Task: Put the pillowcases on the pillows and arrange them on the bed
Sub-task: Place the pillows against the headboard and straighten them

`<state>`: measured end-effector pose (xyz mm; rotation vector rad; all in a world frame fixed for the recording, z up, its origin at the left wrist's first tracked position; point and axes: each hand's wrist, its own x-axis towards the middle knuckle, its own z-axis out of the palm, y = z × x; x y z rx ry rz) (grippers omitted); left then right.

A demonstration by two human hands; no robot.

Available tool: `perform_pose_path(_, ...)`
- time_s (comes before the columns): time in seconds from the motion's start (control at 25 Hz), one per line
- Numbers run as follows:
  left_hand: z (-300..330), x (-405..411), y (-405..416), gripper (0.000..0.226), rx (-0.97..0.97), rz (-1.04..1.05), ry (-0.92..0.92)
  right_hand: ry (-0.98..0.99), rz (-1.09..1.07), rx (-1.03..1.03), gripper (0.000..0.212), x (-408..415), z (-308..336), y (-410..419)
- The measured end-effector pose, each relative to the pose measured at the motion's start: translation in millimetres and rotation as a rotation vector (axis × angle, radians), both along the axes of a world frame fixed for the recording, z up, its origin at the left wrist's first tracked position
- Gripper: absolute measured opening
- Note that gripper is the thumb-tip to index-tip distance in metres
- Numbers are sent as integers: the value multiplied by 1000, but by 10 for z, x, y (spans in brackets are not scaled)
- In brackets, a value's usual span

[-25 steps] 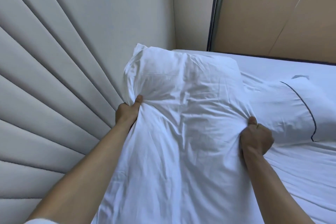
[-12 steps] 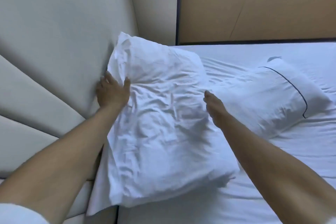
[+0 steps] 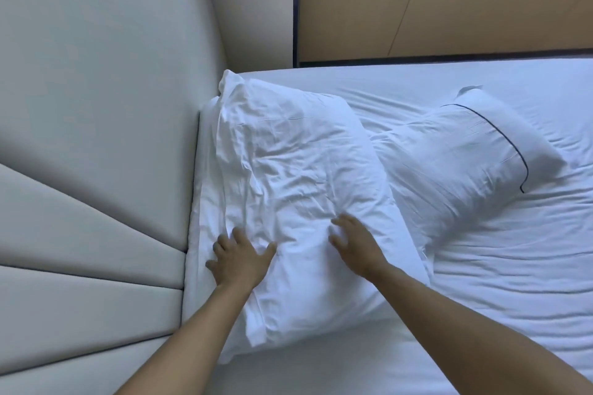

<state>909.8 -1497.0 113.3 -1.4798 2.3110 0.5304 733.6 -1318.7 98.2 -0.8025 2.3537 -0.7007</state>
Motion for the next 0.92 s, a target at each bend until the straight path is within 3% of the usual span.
perform_pose_path(0.08, -39, -9, 51, 112, -21, 97, 49, 38, -59, 86, 62, -143, -53, 102)
perform_pose_path(0.24, -54, -292, 110, 123, -22, 295, 9, 31, 101, 299, 88, -22, -304, 132)
perform_pose_path(0.36, -131, -577, 152, 78, 30, 277, 30, 94, 123, 300, 93, 82, -481, 104)
perform_pose_path(0.48, 36, -778, 293, 37, 42, 304, 335, 76, 138, 274, 87, 72, -470, 145)
perform_pose_path(0.56, 289, -731, 204, 35, 55, 362, 520, 38, 136, 200, 79, 59, -324, 133)
perform_pose_path(0.72, 403, -139, -298, 30, -35, 384, 628, 93, 249, 60, 67, 290, -47, -137)
perform_pose_path(0.84, -116, 191, -453, 41, -37, 440, 353, 252, 385, 158, 67, 485, -256, -190)
perform_pose_path(0.92, -324, 48, -312, 50, -214, 386, 107, 295, 377, 204, 68, 523, -459, -121)
